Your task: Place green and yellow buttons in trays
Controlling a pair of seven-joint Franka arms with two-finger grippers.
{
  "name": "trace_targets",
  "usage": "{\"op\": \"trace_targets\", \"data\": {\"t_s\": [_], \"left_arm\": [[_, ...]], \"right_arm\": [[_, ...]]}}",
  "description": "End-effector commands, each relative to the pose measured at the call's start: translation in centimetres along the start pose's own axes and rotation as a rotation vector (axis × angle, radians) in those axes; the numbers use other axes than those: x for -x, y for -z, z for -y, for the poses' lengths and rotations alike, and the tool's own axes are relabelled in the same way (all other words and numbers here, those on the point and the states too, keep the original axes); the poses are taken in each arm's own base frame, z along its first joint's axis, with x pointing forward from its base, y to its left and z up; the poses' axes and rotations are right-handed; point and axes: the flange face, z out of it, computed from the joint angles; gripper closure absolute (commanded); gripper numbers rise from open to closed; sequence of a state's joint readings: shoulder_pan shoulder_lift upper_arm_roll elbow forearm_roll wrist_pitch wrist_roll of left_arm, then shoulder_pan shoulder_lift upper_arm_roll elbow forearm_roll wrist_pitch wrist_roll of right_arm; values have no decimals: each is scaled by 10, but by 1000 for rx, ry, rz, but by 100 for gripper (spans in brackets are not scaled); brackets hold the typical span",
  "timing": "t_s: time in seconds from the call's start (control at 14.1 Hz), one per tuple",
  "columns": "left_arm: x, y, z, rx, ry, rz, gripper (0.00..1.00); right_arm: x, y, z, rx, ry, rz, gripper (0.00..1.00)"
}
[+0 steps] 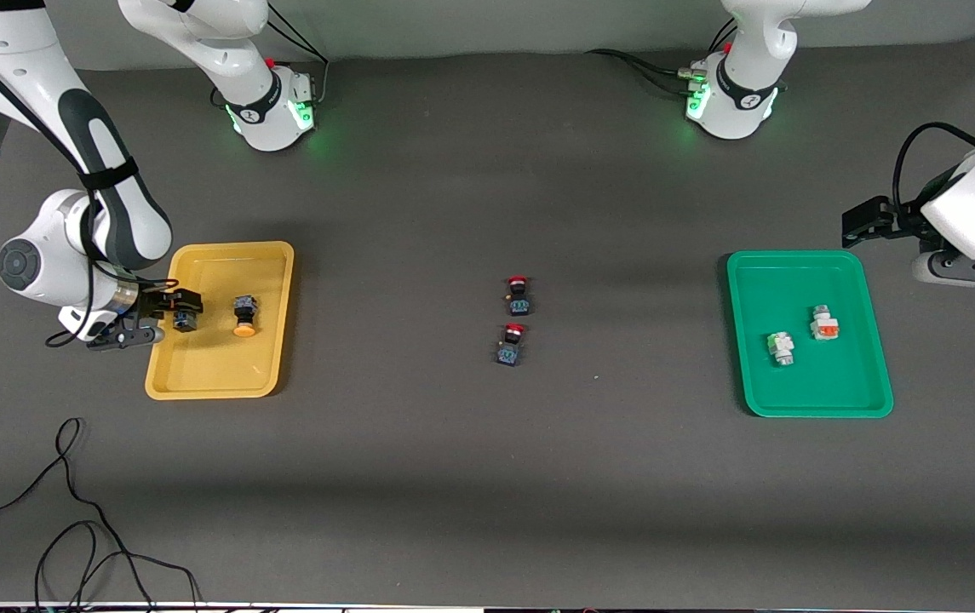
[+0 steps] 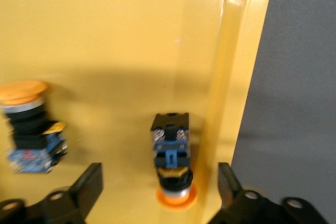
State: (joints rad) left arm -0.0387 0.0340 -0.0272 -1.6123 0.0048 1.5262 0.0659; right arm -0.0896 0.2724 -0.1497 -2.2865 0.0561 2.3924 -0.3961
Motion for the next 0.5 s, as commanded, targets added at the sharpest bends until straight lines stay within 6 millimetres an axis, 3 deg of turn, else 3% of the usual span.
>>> {"op": "trace_targets", "data": {"t_s": [0.0,0.14,0.43], "left_arm": [[4,5,-3,-2,8,-19,0],[2,6,-4,-6,5,-32,0],[1,7,-5,-8,3,-35,0]], "right_arm": [[14,65,10,-13,16,-30,0],[24,106,9,-24,-10,-56,0],[21,221,14,-59,-147,-8,0]]}}
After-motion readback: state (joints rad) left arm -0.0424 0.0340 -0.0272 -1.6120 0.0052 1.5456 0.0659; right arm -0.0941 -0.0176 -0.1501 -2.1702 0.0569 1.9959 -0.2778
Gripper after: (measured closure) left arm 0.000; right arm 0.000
